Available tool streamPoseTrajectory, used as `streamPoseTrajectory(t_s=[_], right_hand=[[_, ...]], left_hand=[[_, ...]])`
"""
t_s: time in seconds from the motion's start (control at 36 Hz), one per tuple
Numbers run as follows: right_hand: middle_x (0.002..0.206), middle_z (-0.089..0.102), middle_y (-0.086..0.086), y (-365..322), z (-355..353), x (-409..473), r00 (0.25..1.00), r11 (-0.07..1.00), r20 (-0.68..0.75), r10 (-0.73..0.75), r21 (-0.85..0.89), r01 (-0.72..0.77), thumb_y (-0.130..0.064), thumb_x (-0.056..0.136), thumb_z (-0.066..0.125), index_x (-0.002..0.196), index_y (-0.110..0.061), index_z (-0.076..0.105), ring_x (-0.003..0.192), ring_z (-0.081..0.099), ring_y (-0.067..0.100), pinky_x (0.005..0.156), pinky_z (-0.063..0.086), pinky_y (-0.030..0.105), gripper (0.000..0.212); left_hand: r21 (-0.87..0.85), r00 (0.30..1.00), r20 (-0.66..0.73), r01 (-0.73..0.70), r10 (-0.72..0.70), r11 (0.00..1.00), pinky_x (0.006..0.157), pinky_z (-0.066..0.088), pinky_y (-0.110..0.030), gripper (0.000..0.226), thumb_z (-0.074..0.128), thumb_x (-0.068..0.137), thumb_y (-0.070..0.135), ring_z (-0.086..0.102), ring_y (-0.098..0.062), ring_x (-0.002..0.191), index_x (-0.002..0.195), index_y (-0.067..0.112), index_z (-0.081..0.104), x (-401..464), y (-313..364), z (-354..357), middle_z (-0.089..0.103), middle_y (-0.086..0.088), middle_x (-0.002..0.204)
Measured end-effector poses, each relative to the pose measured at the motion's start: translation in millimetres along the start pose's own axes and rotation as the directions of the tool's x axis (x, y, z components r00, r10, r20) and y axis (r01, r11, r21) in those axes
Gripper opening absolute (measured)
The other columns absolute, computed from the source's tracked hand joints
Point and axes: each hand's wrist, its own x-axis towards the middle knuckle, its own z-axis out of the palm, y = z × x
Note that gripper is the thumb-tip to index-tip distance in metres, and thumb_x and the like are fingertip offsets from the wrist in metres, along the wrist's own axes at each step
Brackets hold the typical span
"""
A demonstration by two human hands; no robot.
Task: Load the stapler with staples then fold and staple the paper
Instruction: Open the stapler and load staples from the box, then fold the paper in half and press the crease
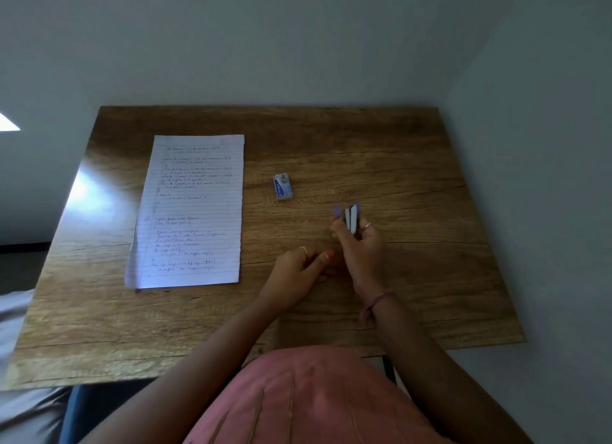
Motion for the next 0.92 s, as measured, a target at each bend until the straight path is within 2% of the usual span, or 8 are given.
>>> streamPoseTrajectory(t_s=[0.08, 0.14, 0.25, 0.39, 0.5, 0.64, 0.83, 0.92], right_hand=[[0.07, 0.068, -0.008, 2.6, -1.0, 10.5, 0.997, 0.999, -0.067, -0.027, -0.045, 0.024, -0.029, 0.086, 0.066, 0.078, -0.029, 0.065, 0.063, 0.061, -0.003, 0.056, 0.049, 0.015, 0.008], [0.066, 0.065, -0.013, 3.6, 2.1, 17.2, 0.997, 0.996, -0.072, -0.035, -0.08, 0.029, -0.031, 0.088, 0.064, 0.088, -0.029, 0.061, 0.058, 0.058, -0.006, 0.054, 0.046, 0.015, 0.004], [0.064, 0.065, -0.015, 0.6, 12.8, 29.8, 0.99, 0.99, -0.114, -0.084, -0.125, 0.07, -0.022, 0.088, 0.065, 0.13, -0.015, 0.044, 0.057, 0.059, -0.011, 0.05, 0.044, 0.006, 0.048], [0.084, 0.058, -0.018, -6.6, 30.1, 43.7, 0.988, 0.963, -0.109, -0.111, -0.256, 0.08, -0.026, 0.084, 0.071, 0.122, -0.008, 0.054, 0.066, 0.057, -0.015, 0.056, 0.043, 0.001, 0.045], [0.089, 0.055, -0.013, -12.0, 42.4, 55.7, 0.983, 0.923, -0.107, -0.147, -0.372, 0.097, -0.031, 0.082, 0.072, 0.115, -0.01, 0.061, 0.077, 0.057, -0.001, 0.062, 0.045, 0.008, 0.04], [0.077, 0.037, -0.022, -14.5, 54.5, 66.6, 0.972, 0.872, -0.114, -0.207, -0.471, 0.13, -0.03, 0.08, 0.073, 0.098, -0.005, 0.067, 0.089, 0.05, 0.012, 0.061, 0.034, 0.014, 0.031], [0.109, 0.06, 0.009, -18.8, 54.0, 75.0, 0.991, 0.776, -0.05, -0.128, -0.627, 0.069, -0.037, 0.083, 0.071, 0.112, -0.007, 0.065, 0.093, 0.05, 0.01, 0.065, 0.035, 0.014, 0.042], [0.111, 0.06, 0.011, -29.0, 56.7, 68.9, 0.992, 0.74, -0.064, -0.105, -0.672, 0.034, -0.043, 0.079, 0.072, 0.112, -0.007, 0.061, 0.099, 0.058, 0.022, 0.075, 0.051, 0.03, 0.05]], left_hand=[[0.033, 0.998, -0.055, 0.013, -0.011, 0.999, 0.074, 0.057, -0.02, 0.019, 0.056, 0.096, 0.025, 0.071, -0.008, 0.084, 0.099, 0.012, 0.069, -2.6, -4.6, -9.2, 0.075, -0.001, 0.089], [0.047, 0.996, -0.09, 0.006, -0.002, 0.999, 0.075, 0.057, -0.021, 0.016, 0.056, 0.096, 0.027, 0.071, -0.007, 0.084, 0.098, 0.019, 0.069, -4.0, -6.1, -16.2, 0.075, 0.001, 0.09], [0.102, 0.986, -0.165, -0.014, 0.031, 0.995, 0.076, 0.056, -0.024, 0.019, 0.055, 0.095, 0.031, 0.071, -0.006, 0.082, 0.097, 0.019, 0.069, -6.7, -5.7, -31.1, 0.075, 0.003, 0.086], [0.042, 0.967, -0.252, -0.038, 0.047, 0.998, 0.077, 0.057, -0.022, 0.016, 0.055, 0.096, 0.028, 0.071, -0.007, 0.084, 0.101, 0.021, 0.068, -9.5, -0.6, -47.6, 0.075, 0.003, 0.089], [-0.039, 0.946, -0.321, -0.07, 0.054, 0.997, 0.07, 0.056, -0.019, 0.012, 0.057, 0.095, 0.025, 0.072, -0.01, 0.082, 0.096, 0.023, 0.068, -11.4, 5.3, -55.2, 0.076, 0.004, 0.085], [-0.046, 0.932, -0.355, -0.094, 0.072, 0.995, 0.065, 0.053, -0.014, 0.014, 0.057, 0.096, 0.023, 0.071, -0.007, 0.08, 0.098, 0.017, 0.069, -13.7, 10.0, -70.8, 0.075, 0.004, 0.083], [-0.036, 0.901, -0.422, -0.126, 0.099, 0.991, 0.072, 0.056, -0.022, 0.017, 0.054, 0.098, 0.017, 0.072, -0.012, 0.08, 0.103, 0.011, 0.068, -14.1, 14.1, -104.8, 0.074, -0.002, 0.086], [-0.01, 0.879, -0.462, -0.139, 0.119, 0.99, 0.073, 0.057, -0.022, 0.019, 0.054, 0.098, 0.018, 0.071, -0.011, 0.082, 0.106, 0.01, 0.069, -15.0, 15.0, -122.5, 0.074, -0.002, 0.087]])
